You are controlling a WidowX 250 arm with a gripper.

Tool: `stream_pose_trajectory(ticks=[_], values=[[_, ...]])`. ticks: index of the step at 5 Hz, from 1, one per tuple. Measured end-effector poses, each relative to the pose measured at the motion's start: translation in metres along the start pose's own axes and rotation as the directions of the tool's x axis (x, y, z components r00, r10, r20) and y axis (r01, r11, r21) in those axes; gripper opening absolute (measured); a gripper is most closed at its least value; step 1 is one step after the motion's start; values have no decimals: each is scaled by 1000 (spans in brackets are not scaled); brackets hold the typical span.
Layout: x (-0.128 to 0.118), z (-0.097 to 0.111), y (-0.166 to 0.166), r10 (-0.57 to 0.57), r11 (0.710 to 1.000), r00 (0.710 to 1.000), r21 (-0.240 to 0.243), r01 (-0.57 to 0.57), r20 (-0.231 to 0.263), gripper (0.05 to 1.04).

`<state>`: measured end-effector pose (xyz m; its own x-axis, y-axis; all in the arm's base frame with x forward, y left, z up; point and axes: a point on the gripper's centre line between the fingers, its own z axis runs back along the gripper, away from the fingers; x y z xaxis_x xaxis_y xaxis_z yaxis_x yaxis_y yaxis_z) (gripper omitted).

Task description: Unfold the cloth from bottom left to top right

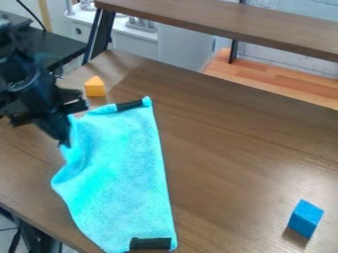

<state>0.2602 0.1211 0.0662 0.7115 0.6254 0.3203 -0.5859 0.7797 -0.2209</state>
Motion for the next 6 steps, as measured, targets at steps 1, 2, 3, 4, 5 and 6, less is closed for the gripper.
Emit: stream_pose_trajectory(ticks=[1, 2, 3, 4, 5, 6], values=[[0, 0, -36, 32, 999, 999, 21, -32, -18, 49], [-2, -18, -72, 47, 998, 998, 52, -45, -46, 49], [-5, -39, -109, 53, 995, 997, 90, -48, -55, 49], [-3, -56, -142, 71, 993, 996, 103, -65, -56, 49], [-3, -65, -179, 58, 995, 997, 86, -54, -43, 49], [-6, -76, -212, 41, 996, 999, 79, -38, -36, 49]])
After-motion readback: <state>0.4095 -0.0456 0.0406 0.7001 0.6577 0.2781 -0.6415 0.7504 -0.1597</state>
